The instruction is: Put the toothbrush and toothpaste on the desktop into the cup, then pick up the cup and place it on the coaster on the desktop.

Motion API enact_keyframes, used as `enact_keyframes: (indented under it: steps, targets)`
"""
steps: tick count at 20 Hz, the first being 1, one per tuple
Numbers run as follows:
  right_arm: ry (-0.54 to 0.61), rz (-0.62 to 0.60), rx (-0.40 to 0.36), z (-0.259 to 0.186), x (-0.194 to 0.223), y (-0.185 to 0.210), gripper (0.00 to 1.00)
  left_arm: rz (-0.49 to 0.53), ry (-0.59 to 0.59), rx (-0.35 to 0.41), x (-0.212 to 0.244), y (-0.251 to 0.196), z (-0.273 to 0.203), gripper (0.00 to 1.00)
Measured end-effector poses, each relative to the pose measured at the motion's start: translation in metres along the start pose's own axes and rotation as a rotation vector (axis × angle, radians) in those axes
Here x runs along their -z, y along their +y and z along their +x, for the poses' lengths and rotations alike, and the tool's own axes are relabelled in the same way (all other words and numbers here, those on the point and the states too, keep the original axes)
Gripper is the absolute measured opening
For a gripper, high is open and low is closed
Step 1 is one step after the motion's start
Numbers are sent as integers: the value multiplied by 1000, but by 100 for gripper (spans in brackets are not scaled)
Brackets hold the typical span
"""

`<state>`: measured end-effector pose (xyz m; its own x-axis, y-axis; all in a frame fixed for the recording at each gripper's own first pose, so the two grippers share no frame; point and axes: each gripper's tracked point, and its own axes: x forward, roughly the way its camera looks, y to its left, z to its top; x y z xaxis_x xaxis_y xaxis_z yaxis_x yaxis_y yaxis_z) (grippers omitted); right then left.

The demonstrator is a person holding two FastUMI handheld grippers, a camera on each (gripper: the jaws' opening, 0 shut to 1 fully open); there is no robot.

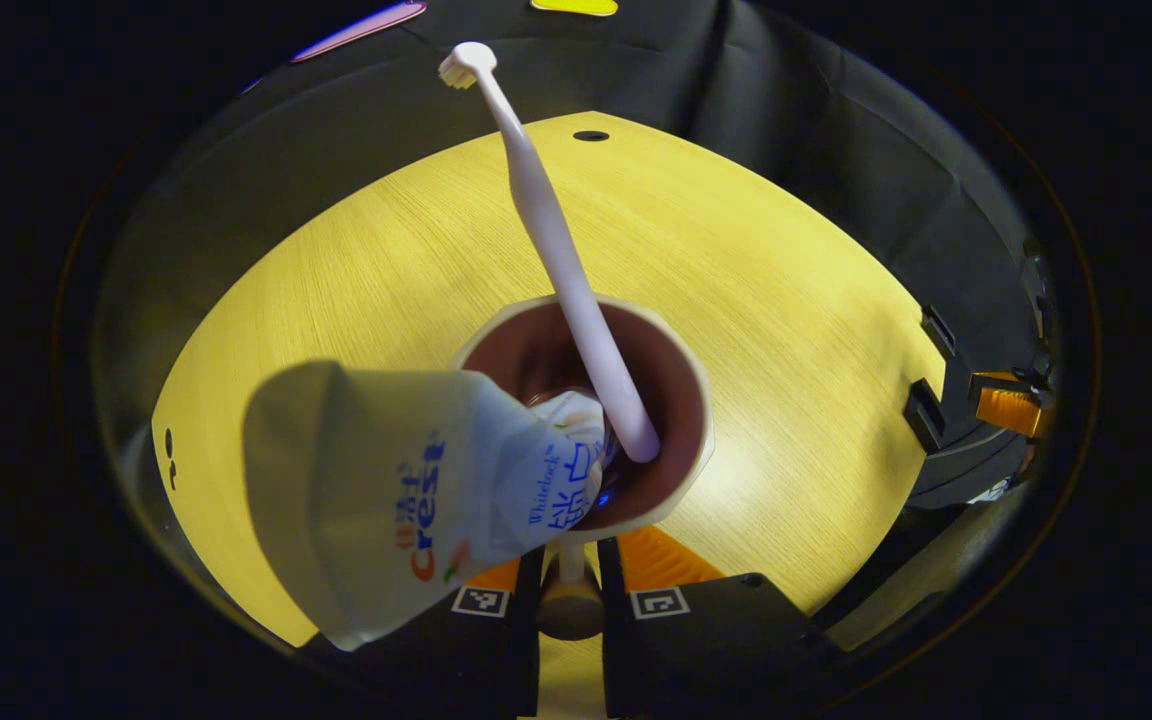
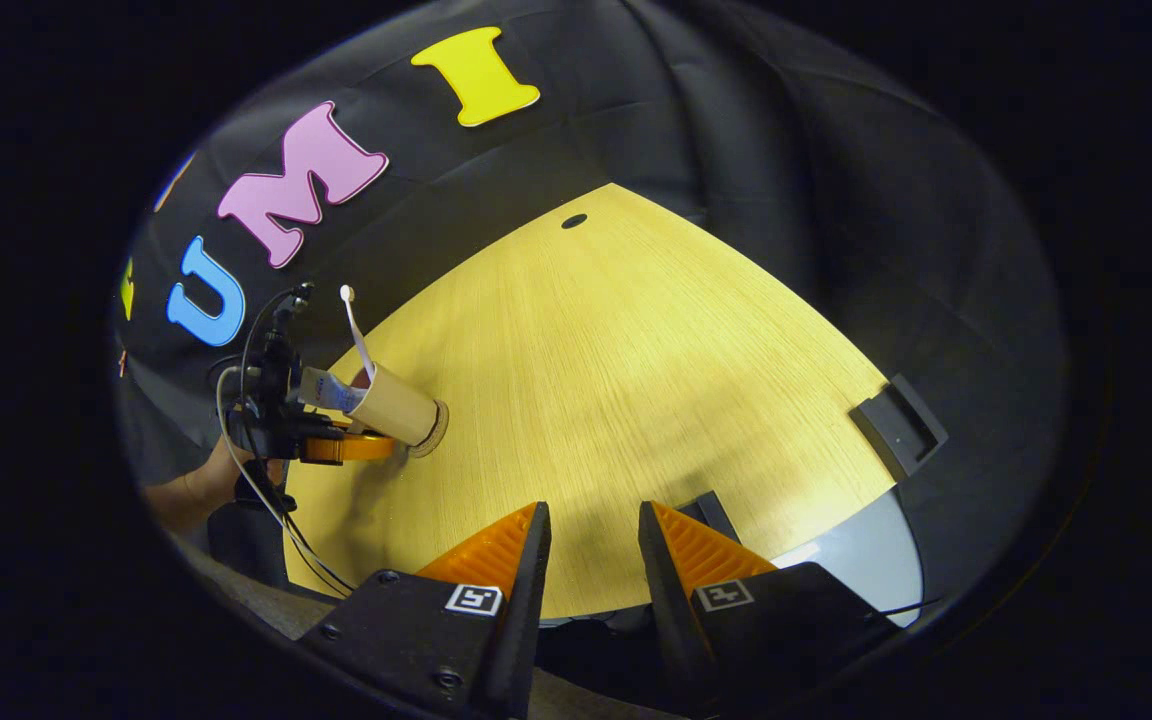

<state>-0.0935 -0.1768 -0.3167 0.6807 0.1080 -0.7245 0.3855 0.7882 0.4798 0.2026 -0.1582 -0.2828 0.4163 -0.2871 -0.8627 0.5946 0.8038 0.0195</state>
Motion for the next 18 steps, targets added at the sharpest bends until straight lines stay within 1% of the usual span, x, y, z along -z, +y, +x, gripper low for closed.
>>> enact_keyframes:
  steps: [1, 3, 4, 8, 9, 11, 12, 13, 15, 16, 18]
  targets:
    - [3, -3, -1, 0, 1, -1, 55, 2, 2, -5, 1, 0, 1, 34]
    - [10, -8, -4, 1, 2, -2, 55, 4, 3, -9, 1, 3, 3, 34]
    - [12, -7, -6, 3, 2, -2, 55, 2, 1, -9, 0, 3, 1, 30]
    - [13, 2, -15, 4, -2, 0, 55, 3, 10, -6, 1, 3, 3, 30]
    - [13, 1, -18, 5, -2, 1, 55, 4, 12, -4, 1, 2, 2, 35]
    - [16, -5, -22, 6, -2, 3, 54, 4, 17, 2, 3, -1, 3, 37]
    - [16, -8, -24, 7, -3, 4, 55, 3, 20, 2, 6, -1, 0, 40]
    - [16, -10, -25, 6, -3, 5, 55, 5, 20, -7, 7, -1, -1, 38]
    - [14, -12, -26, 6, -4, 6, 55, 4, 17, -12, 10, -4, -3, 70]
    - [14, -12, -27, 7, -4, 7, 55, 2, 16, -11, 10, -5, -4, 79]
    - [14, -14, -30, 8, -6, 9, 55, -2, 17, -5, 10, -5, -6, 78]
